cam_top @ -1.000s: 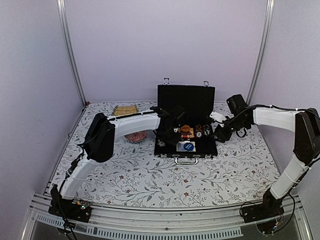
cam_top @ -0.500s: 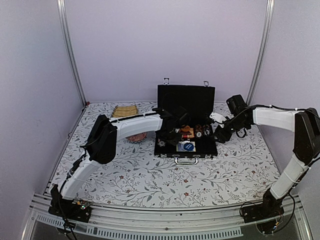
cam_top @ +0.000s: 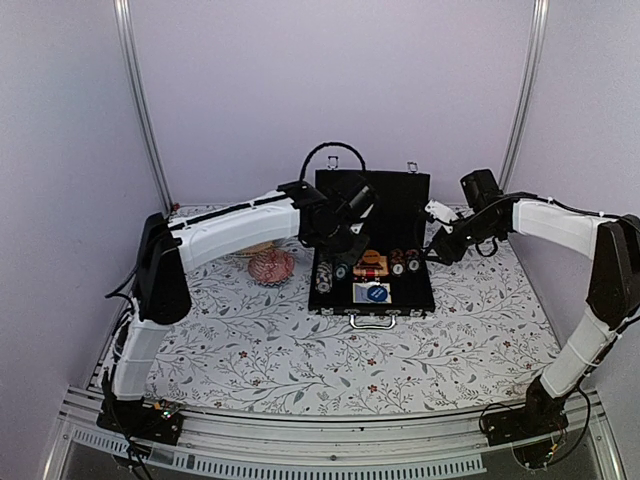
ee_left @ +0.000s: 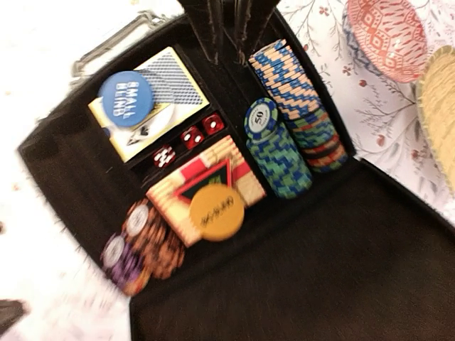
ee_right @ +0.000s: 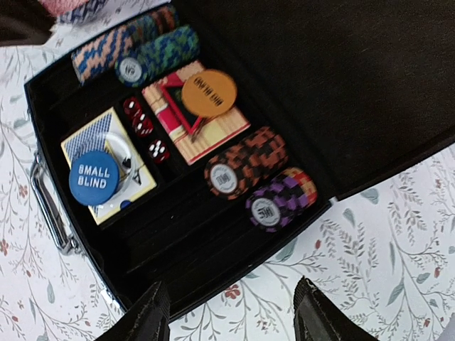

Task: Pack up texas hold em set

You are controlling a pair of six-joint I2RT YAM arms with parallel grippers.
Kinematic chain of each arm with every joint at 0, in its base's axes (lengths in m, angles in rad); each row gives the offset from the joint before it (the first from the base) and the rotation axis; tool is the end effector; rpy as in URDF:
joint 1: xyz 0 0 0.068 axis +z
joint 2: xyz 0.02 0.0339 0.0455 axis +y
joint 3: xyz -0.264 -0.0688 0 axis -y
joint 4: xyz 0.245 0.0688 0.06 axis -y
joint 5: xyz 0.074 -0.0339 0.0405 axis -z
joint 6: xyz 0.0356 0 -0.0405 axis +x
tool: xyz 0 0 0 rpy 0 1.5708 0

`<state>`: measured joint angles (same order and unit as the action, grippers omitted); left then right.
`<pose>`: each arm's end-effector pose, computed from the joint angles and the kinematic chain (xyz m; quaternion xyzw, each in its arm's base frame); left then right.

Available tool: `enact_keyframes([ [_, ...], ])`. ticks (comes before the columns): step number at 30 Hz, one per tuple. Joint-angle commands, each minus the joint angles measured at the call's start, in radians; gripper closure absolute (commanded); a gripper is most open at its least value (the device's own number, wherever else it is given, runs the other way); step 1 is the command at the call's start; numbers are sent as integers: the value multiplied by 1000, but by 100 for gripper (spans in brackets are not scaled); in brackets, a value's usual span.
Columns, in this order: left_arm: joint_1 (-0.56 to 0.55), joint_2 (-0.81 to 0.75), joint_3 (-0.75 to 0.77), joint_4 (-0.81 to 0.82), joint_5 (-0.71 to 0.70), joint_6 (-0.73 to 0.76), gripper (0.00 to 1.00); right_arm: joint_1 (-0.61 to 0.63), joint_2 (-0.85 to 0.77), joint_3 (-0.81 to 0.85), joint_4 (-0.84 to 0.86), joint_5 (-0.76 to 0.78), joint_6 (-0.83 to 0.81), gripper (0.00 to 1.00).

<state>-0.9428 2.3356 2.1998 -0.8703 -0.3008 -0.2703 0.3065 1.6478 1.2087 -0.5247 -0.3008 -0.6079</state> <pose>0.3090 -0.4077 0.2390 0.2739 0.9102 -0.0388 0.3084 0.3297 0.1154 0.2382 -0.4567 0.8268 0.0970 0.3136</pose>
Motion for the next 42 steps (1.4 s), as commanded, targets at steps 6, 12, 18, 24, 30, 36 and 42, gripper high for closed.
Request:
enact_keyframes([
  [6,47,-298,-256,266,-1,-11,47,-206,57,317,-22,-195,208,31],
  [12,205,-429,-428,543,202,-54,28,-310,202,517,-21,-406,348,23],
  [18,319,-426,-509,769,327,-77,23,-331,375,658,-11,-567,422,19],
  [24,405,-382,-583,1016,375,-202,23,-331,483,713,92,-682,518,20],
  [30,460,-229,-517,1201,525,-282,21,-331,537,726,203,-731,599,20],
  [36,469,-43,-309,1212,671,-342,21,-330,590,756,275,-790,657,20],
  [42,465,13,-252,1235,738,-362,21,-310,645,798,288,-884,672,21],
])
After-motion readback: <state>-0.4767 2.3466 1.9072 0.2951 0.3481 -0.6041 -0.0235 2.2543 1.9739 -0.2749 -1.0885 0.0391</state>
